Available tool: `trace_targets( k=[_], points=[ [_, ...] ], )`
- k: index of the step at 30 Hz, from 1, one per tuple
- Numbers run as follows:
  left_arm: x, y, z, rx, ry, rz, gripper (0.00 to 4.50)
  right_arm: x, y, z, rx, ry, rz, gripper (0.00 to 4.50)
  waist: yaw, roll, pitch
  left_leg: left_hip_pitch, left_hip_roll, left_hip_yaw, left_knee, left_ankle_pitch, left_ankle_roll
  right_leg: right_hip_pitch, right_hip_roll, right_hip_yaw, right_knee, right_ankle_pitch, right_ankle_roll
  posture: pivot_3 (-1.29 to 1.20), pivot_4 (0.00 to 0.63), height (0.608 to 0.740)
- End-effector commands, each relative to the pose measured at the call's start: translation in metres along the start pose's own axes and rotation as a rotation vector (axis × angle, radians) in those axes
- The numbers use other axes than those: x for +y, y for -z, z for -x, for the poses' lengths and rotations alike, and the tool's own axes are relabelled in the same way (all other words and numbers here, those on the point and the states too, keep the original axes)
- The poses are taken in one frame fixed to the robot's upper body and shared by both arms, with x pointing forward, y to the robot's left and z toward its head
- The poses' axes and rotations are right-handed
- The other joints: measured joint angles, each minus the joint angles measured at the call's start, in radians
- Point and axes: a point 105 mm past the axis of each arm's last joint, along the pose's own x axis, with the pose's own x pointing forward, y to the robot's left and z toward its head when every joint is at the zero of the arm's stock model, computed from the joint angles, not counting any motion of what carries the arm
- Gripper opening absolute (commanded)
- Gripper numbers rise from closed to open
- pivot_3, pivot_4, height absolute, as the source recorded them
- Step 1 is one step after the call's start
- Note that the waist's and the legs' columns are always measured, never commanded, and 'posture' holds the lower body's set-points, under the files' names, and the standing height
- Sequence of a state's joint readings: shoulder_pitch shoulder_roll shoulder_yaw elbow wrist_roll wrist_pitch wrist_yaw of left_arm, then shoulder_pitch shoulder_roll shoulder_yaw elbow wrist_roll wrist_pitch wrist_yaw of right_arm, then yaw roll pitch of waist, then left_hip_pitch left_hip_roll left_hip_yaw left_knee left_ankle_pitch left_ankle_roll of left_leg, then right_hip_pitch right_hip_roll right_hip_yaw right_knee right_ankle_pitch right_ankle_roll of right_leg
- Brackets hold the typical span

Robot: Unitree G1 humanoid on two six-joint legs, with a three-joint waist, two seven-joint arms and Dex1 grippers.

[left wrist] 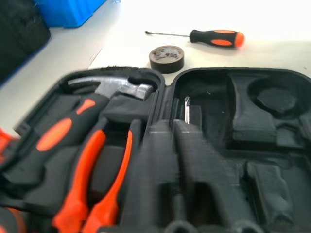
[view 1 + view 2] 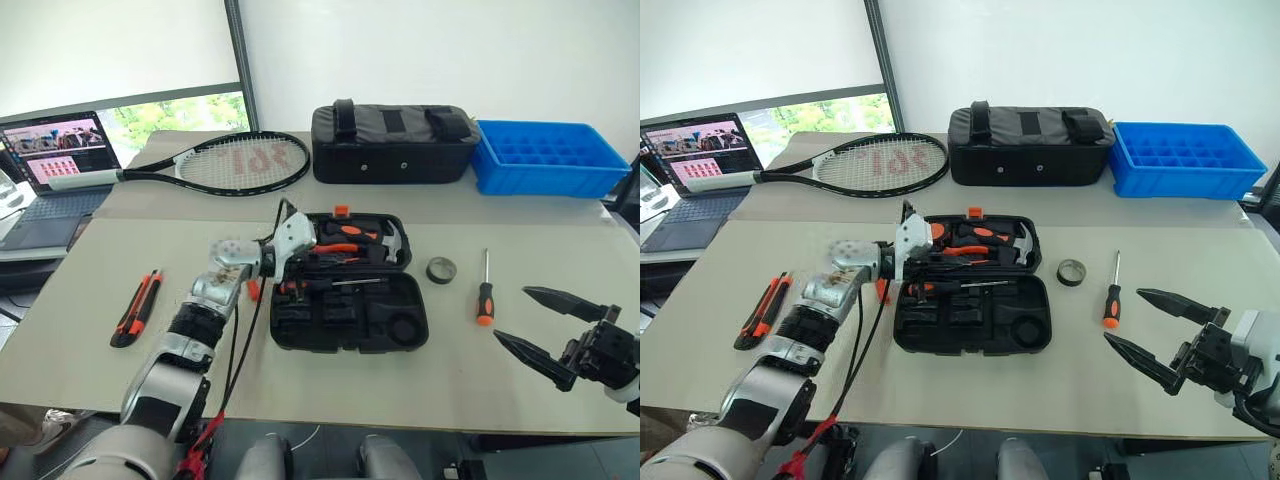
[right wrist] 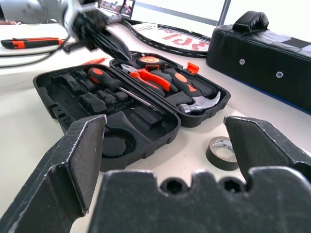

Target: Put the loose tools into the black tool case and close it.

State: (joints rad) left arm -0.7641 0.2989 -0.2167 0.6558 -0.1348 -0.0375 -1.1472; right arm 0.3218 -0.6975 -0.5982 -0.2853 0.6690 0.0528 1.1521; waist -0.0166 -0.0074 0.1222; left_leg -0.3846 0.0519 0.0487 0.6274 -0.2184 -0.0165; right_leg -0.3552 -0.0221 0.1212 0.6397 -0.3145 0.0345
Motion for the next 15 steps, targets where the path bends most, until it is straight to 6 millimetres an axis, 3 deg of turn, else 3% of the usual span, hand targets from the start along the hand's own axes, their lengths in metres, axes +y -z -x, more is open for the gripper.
trace_targets(
  k=[1,10,15],
  points=[
    [-0.003,0.013,-0.004,0.057,0.024,-0.050,0.13,-0.001,-0.010,0.001,-0.020,0.006,0.053,4.50,0.000,0.000,0.000,0.000,0.000,0.000,0.000,0.000,0.000,0.000,0.000,0.000,0.000,0.000,0.000,0.00,0.150,0.707],
    [-0.010,0.055,-0.004,0.300,0.089,-0.184,0.13,0.000,-0.005,0.000,-0.001,0.007,0.050,4.50,0.001,0.000,-0.002,0.000,-0.002,-0.003,0.000,0.000,0.000,0.003,0.000,0.001,0.000,-0.002,0.003,0.00,0.150,0.707],
    [-0.015,0.063,-0.007,0.338,0.108,-0.228,0.13,0.001,0.000,-0.004,0.042,0.007,0.036,4.50,0.001,-0.001,-0.006,0.001,-0.003,-0.003,0.000,0.000,0.000,0.007,0.000,0.002,0.001,-0.002,0.004,0.00,0.150,0.707]
  ],
)
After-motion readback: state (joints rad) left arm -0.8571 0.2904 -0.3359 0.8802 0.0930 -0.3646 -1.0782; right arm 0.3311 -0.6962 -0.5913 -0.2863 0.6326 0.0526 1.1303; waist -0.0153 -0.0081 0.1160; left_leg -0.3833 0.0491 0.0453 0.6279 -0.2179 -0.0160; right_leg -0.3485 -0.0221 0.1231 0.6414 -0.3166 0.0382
